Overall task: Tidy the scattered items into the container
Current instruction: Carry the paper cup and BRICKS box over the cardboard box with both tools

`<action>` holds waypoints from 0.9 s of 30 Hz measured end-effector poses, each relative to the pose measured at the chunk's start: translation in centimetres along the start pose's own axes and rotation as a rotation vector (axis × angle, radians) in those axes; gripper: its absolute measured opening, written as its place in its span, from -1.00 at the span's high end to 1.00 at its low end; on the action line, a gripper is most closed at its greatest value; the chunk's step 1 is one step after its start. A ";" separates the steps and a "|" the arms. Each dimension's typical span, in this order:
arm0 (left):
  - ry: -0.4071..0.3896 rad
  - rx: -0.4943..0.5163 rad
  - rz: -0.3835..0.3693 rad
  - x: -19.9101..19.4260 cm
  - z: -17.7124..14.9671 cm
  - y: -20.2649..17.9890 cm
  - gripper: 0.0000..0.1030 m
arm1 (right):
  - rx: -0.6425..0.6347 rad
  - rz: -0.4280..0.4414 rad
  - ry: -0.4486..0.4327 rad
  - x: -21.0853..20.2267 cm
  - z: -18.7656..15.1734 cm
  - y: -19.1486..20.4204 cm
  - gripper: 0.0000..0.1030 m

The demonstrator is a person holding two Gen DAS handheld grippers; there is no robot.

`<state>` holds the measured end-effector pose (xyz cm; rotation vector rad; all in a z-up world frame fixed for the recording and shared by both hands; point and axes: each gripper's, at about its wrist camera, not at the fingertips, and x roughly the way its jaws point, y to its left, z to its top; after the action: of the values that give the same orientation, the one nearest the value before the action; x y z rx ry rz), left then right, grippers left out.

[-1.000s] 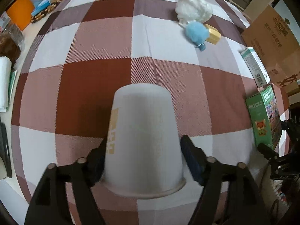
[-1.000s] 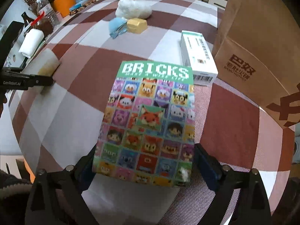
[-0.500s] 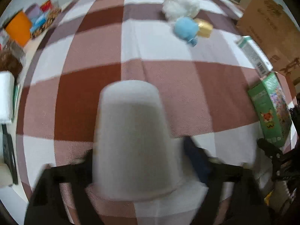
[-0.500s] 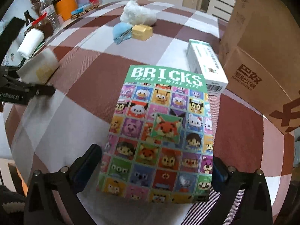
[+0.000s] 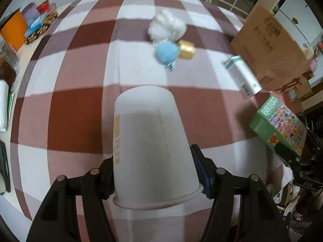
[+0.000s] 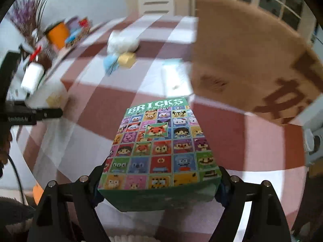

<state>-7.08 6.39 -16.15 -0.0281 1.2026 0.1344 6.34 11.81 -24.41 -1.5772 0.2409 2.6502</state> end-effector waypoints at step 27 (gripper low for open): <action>-0.286 0.263 -0.086 -13.5 14.6 -23.1 -0.30 | 0.188 -0.179 -0.489 -20.9 7.5 -9.5 -0.63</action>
<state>4.45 -16.38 0.51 0.1650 0.9234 -0.0938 11.01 23.16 -3.62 -0.8205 0.2953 2.6714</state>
